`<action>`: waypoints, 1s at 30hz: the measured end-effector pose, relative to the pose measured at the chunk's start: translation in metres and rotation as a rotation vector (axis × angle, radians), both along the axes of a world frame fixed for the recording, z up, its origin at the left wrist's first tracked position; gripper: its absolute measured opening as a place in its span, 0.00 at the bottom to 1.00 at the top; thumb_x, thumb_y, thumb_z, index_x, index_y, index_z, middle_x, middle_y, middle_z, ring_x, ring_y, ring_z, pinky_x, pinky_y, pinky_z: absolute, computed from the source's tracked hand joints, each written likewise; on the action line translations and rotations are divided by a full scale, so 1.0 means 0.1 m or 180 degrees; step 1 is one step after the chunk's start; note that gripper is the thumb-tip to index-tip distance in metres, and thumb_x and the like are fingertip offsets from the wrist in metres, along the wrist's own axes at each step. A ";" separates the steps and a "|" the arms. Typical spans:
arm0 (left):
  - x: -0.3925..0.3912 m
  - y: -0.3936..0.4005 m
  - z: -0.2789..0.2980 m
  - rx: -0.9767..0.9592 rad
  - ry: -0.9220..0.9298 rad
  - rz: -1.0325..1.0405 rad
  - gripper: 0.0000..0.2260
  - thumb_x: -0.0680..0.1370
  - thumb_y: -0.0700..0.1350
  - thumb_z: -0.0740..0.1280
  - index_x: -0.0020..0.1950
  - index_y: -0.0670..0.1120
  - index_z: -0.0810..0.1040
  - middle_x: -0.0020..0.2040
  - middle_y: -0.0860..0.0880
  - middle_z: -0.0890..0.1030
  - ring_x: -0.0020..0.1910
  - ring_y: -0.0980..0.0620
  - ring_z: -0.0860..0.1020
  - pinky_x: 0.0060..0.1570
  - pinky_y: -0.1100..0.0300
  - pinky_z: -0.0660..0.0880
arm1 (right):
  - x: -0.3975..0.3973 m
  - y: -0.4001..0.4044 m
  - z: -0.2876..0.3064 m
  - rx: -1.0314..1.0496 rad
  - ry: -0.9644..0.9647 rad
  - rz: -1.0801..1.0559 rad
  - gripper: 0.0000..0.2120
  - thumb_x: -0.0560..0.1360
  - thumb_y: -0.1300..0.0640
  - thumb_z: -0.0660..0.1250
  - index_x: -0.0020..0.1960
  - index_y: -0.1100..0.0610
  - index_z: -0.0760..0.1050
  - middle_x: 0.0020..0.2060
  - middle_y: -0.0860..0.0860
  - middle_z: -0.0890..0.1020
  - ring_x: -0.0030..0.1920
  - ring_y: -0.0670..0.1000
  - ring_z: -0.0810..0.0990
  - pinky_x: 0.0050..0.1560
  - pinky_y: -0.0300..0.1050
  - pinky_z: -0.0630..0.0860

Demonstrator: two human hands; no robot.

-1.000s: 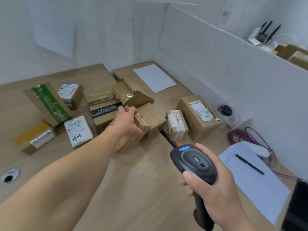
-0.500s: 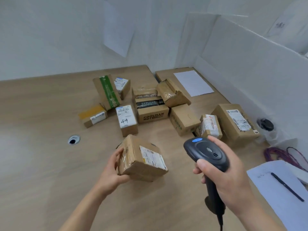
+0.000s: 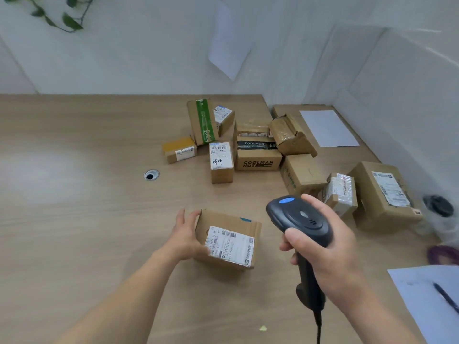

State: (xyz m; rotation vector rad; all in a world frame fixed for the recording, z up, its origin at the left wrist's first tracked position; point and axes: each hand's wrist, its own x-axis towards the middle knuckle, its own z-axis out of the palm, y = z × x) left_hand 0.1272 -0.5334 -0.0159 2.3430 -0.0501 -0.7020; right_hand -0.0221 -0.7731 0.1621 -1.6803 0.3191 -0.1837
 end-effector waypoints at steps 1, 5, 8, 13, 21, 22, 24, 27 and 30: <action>-0.03 -0.02 0.02 0.0230 -0.0145 -0.0192 0.56 0.63 0.47 0.82 0.82 0.58 0.50 0.81 0.49 0.35 0.81 0.43 0.50 0.73 0.51 0.64 | -0.04 -0.03 0.01 0.0003 -0.0008 0.0033 0.40 0.56 0.42 0.77 0.68 0.43 0.72 0.42 0.57 0.86 0.36 0.52 0.84 0.33 0.46 0.81; -0.06 -0.17 0.22 0.1516 -0.0777 -0.1313 0.59 0.65 0.53 0.80 0.82 0.58 0.41 0.81 0.51 0.34 0.81 0.40 0.41 0.70 0.41 0.67 | -0.23 -0.22 -0.01 0.0062 -0.0006 0.0086 0.43 0.55 0.43 0.77 0.70 0.46 0.72 0.45 0.56 0.86 0.38 0.56 0.86 0.33 0.48 0.80; -0.14 -0.30 0.28 0.1945 -0.1125 -0.1651 0.48 0.62 0.57 0.80 0.76 0.53 0.57 0.79 0.50 0.56 0.79 0.38 0.52 0.66 0.43 0.70 | -0.40 -0.37 -0.05 0.0102 0.0028 0.0158 0.43 0.56 0.43 0.78 0.70 0.47 0.72 0.46 0.56 0.86 0.41 0.60 0.86 0.33 0.49 0.80; -0.67 -0.39 0.30 0.2160 -0.1395 -0.1309 0.26 0.67 0.54 0.76 0.58 0.49 0.70 0.59 0.49 0.67 0.62 0.45 0.69 0.45 0.55 0.72 | -0.66 -0.58 -0.05 0.0240 0.0052 0.0175 0.41 0.56 0.43 0.78 0.69 0.44 0.73 0.48 0.56 0.85 0.43 0.63 0.85 0.34 0.49 0.80; -1.06 -0.32 0.34 0.2102 -0.0947 -0.1311 0.17 0.72 0.49 0.72 0.57 0.50 0.70 0.66 0.46 0.66 0.59 0.42 0.70 0.53 0.49 0.76 | -0.86 -0.70 -0.07 0.0245 0.0004 0.0496 0.42 0.56 0.42 0.78 0.69 0.45 0.72 0.49 0.52 0.86 0.43 0.59 0.86 0.33 0.47 0.80; -1.09 -0.33 0.37 0.1971 -0.0835 -0.1112 0.21 0.68 0.53 0.75 0.55 0.51 0.70 0.60 0.48 0.68 0.55 0.44 0.72 0.49 0.52 0.75 | -0.87 -0.70 -0.06 0.0243 -0.0009 0.0548 0.42 0.56 0.42 0.78 0.69 0.43 0.72 0.49 0.51 0.86 0.42 0.58 0.86 0.33 0.47 0.80; -1.11 -0.28 0.50 0.1423 -0.0509 -0.0477 0.24 0.64 0.54 0.79 0.52 0.53 0.68 0.53 0.50 0.71 0.48 0.48 0.74 0.41 0.56 0.71 | -0.88 -0.68 -0.04 0.0239 0.0002 0.0658 0.39 0.56 0.44 0.79 0.67 0.42 0.73 0.48 0.50 0.87 0.42 0.57 0.86 0.33 0.45 0.80; -1.04 0.00 0.86 0.0500 -0.0129 0.0216 0.26 0.65 0.46 0.80 0.56 0.53 0.69 0.50 0.47 0.80 0.45 0.49 0.78 0.43 0.53 0.75 | -0.86 -0.59 -0.02 0.0168 0.0072 0.0927 0.35 0.59 0.49 0.79 0.65 0.40 0.73 0.47 0.48 0.87 0.42 0.55 0.86 0.35 0.44 0.80; -0.96 0.40 1.40 0.0242 -0.0010 0.0342 0.32 0.65 0.43 0.80 0.65 0.56 0.72 0.49 0.46 0.81 0.46 0.48 0.78 0.47 0.53 0.78 | -0.83 -0.35 0.05 -0.0039 0.0053 0.1337 0.34 0.56 0.43 0.80 0.61 0.38 0.74 0.49 0.41 0.86 0.45 0.48 0.87 0.39 0.36 0.77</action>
